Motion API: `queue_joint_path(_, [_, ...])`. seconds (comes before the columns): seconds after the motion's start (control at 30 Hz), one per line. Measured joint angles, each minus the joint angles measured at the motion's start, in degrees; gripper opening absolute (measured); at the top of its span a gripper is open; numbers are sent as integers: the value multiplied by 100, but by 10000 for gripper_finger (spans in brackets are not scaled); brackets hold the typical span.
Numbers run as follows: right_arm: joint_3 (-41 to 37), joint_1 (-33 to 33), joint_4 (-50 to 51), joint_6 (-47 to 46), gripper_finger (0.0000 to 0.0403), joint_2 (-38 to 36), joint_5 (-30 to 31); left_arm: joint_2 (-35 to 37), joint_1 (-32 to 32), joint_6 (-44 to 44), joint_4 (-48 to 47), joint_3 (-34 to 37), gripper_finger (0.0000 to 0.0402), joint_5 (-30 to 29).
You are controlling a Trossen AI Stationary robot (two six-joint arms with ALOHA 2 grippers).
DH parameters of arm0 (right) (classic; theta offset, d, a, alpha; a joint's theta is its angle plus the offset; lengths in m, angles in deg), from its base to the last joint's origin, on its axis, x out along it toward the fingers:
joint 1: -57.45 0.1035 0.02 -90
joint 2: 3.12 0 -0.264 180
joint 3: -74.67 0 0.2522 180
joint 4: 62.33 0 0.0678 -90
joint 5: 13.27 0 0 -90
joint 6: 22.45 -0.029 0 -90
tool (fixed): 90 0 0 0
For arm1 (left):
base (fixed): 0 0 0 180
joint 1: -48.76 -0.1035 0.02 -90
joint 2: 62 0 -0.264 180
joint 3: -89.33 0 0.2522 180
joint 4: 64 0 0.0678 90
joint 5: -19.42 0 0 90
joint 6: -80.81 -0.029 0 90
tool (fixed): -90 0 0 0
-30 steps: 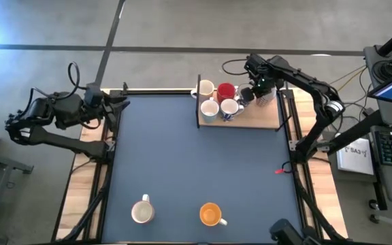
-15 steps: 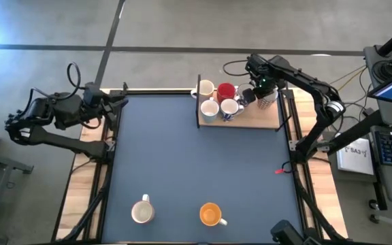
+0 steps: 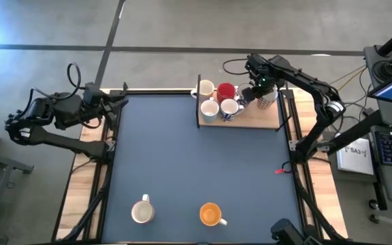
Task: Place coffee mugs
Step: Put the dark red mug on the shelf, then put the yellow mug on the shelf
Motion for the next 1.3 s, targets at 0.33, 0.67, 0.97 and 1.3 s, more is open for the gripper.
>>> queue_joint_path(0.33, [0, -26, -98, 6, 73, 0, 2, -2, 0, 2, -31, 0, 94, 0])
queue_joint_path(0.67, [-2, -24, 116, -38, 68, -40, -16, -2, 0, 55, -204, 0, 94, 0])
queue_joint_path(0.97, [-4, -24, 110, -270, 73, -419, -15, 0, 0, 107, -382, 0, 94, -2])
queue_joint_path(1.3, [-4, 133, 55, -881, 68, -1053, -34, 2, 0, 107, -517, 0, 94, 0])
